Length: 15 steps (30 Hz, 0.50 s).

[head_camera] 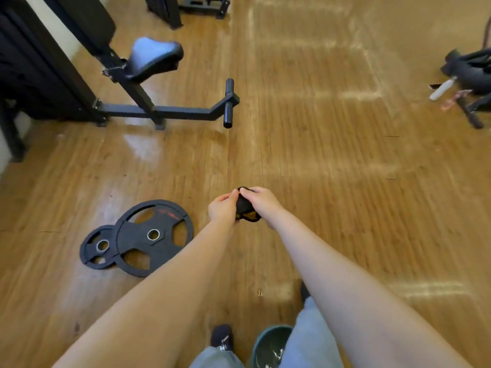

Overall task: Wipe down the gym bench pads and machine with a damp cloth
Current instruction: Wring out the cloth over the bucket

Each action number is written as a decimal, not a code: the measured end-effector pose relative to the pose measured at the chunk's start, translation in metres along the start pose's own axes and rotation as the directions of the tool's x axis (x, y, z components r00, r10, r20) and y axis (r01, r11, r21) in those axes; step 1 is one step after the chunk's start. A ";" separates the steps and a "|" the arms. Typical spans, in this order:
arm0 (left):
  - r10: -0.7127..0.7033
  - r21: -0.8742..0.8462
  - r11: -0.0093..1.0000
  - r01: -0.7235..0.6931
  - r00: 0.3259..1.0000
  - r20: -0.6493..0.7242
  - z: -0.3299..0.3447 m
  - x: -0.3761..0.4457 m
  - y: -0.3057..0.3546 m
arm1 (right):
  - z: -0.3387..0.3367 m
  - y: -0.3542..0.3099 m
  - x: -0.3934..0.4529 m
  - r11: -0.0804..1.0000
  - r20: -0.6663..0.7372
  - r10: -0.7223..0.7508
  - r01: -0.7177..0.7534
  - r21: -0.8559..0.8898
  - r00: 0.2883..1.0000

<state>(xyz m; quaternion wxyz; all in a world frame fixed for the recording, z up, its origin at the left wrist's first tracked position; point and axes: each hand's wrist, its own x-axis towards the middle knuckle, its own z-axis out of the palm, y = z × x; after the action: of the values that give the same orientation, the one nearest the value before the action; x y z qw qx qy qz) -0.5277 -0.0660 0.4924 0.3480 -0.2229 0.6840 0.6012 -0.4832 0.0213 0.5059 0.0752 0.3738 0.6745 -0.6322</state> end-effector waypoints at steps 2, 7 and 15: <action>0.001 -0.028 1.000 -0.002 0.999 -0.032 0.005 0.021 0.029 | 0.002 -0.023 0.030 0.999 0.025 -0.020 0.021 -0.024 0.999; -0.005 -0.125 0.992 -0.009 0.994 -0.113 0.031 0.077 0.109 | -0.005 -0.087 0.124 0.991 0.106 -0.062 0.074 -0.115 0.992; -0.021 -0.175 0.984 -0.018 0.977 -0.214 0.073 0.168 0.246 | -0.022 -0.204 0.262 0.959 0.267 -0.123 0.184 -0.217 0.956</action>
<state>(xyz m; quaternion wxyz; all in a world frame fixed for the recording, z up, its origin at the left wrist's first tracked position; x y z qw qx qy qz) -0.8008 0.0685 0.5287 0.2513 -0.3170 0.6617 0.6313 -0.7828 0.1650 0.5219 0.1546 0.2251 0.7580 -0.5924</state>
